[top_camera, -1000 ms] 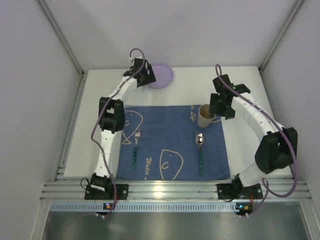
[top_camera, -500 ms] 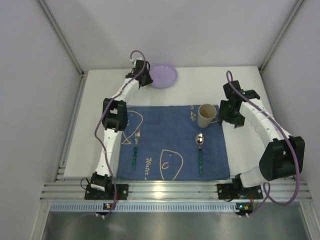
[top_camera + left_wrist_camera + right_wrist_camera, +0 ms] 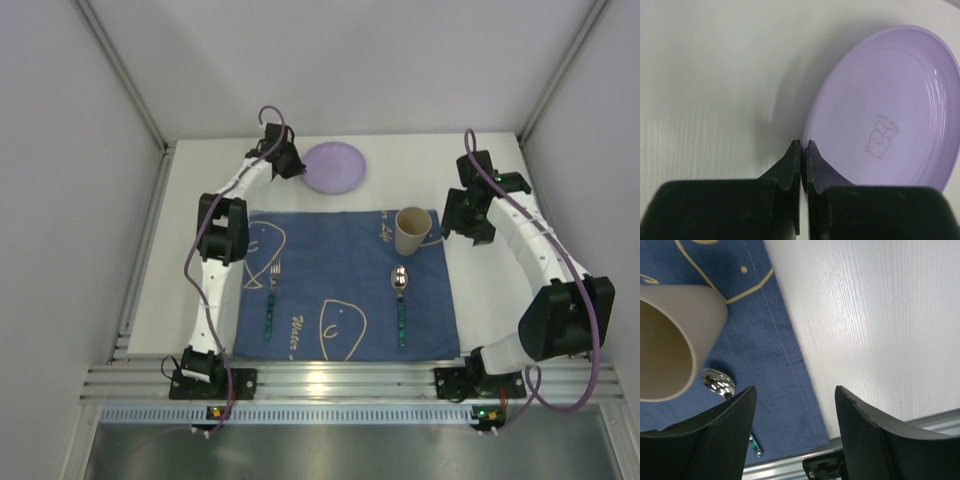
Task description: Set the dinner table for one person
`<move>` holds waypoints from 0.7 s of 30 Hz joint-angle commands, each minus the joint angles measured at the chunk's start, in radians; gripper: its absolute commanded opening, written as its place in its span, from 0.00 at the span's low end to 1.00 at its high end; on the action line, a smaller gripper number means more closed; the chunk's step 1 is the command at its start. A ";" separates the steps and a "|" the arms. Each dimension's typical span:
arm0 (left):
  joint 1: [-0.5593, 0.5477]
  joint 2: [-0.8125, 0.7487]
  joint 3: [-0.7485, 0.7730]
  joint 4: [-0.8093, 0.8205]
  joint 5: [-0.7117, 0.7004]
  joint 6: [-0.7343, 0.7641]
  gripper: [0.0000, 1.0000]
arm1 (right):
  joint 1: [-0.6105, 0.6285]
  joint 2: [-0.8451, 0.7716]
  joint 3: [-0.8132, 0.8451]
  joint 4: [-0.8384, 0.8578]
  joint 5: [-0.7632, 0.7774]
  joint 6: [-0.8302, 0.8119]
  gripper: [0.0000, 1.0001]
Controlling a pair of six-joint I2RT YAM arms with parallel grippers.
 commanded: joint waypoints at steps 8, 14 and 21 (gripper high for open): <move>-0.004 -0.687 -0.689 0.092 0.117 0.016 0.00 | -0.004 0.001 0.110 -0.007 -0.046 0.023 0.65; -0.030 -1.025 -1.082 0.066 0.222 0.031 0.00 | 0.002 -0.023 0.087 -0.004 -0.062 0.026 0.65; -0.223 -1.272 -1.426 0.035 0.129 -0.006 0.00 | 0.002 -0.111 0.053 0.008 -0.043 0.058 0.68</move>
